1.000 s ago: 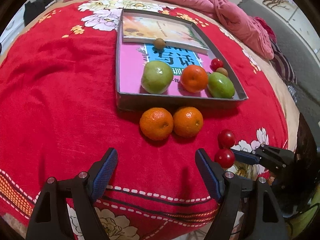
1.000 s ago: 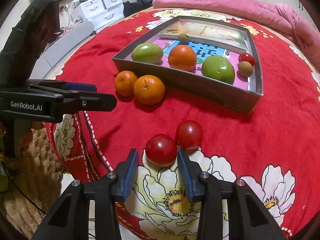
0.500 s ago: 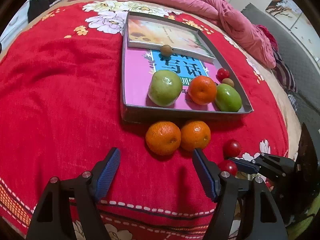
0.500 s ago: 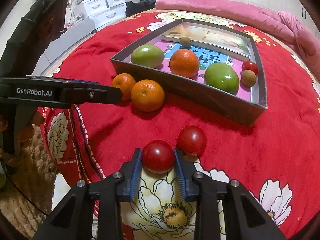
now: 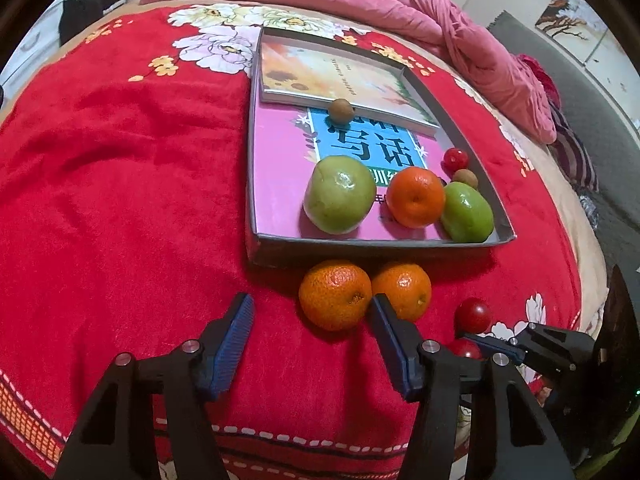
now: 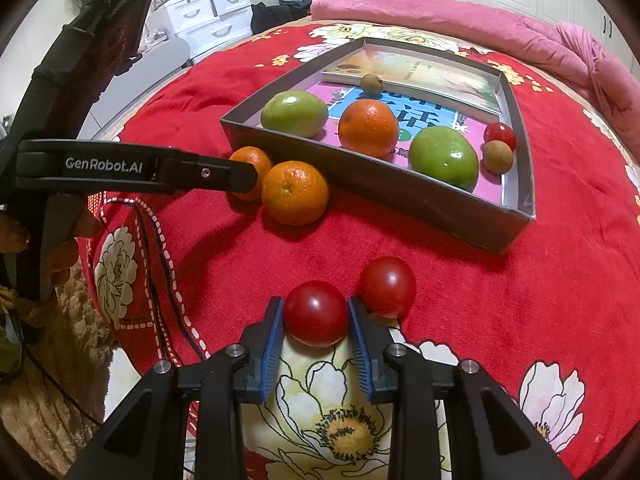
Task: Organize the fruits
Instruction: 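Close left tool on an orange while right tool lifts the cherry tomato, then carry orange with left tool while right tool carries cherry tomato over the tray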
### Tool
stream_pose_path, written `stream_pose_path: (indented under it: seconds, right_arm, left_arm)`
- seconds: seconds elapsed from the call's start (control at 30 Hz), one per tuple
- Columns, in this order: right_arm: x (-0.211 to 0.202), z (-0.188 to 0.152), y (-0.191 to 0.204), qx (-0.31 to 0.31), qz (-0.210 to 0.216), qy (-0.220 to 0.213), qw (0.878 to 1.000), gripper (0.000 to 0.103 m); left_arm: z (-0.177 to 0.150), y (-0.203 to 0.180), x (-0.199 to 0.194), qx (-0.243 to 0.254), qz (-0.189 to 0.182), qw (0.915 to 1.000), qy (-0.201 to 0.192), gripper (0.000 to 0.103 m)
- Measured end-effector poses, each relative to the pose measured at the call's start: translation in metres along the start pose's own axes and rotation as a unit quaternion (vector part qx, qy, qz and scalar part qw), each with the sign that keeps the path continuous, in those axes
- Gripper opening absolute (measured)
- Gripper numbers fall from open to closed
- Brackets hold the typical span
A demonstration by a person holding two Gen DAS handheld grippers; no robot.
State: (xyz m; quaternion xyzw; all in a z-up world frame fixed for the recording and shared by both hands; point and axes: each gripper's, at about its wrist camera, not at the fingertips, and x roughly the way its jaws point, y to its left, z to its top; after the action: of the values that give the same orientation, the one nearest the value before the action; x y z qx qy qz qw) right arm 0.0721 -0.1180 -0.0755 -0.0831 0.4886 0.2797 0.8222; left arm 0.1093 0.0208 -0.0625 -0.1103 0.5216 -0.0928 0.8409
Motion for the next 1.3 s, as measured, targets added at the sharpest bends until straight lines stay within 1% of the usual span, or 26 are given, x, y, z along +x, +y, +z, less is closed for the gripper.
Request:
stream_pose_path:
  seconds: [0.23,0.3,0.47,0.53,0.67,1.03,1.17,1.3]
  right_arm:
    - [0.001,0.0,0.0,0.0,0.0,0.001,1.0,0.032]
    - [0.001,0.001,0.0,0.0,0.001,0.001,1.0,0.032]
    - [0.001,0.001,0.0,0.0,0.001,0.0,1.0,0.032]
    - [0.002,0.001,0.0,-0.001,0.001,0.0,1.0,0.032]
    - [0.002,0.001,0.003,-0.009,0.0,-0.001,1.0,0.032]
    - [-0.001,0.004,0.009,-0.024,0.008,-0.013,1.0,0.032]
    - [-0.007,0.006,0.012,-0.027,0.015,-0.027,0.999,0.032]
    - [-0.014,0.009,0.011,-0.023,0.021,-0.046,0.998,0.032]
  left_arm:
    - [0.005,0.001,0.005,-0.011,-0.012,0.9999,0.003,0.061]
    - [0.006,0.003,0.006,-0.013,-0.015,0.9998,0.004,0.059]
    - [0.007,0.006,0.007,-0.019,-0.027,0.9994,0.007,0.057]
    - [0.007,0.006,0.007,-0.019,-0.032,0.9993,0.006,0.055]
    - [0.007,0.005,0.009,-0.021,-0.053,0.9983,0.012,0.039]
    - [0.005,0.004,0.008,-0.021,-0.057,0.9981,0.01,0.038]
    - [0.002,0.001,-0.001,-0.016,-0.055,0.9983,0.007,0.038]
    - [0.001,-0.005,-0.017,-0.005,-0.05,0.9987,-0.006,0.038]
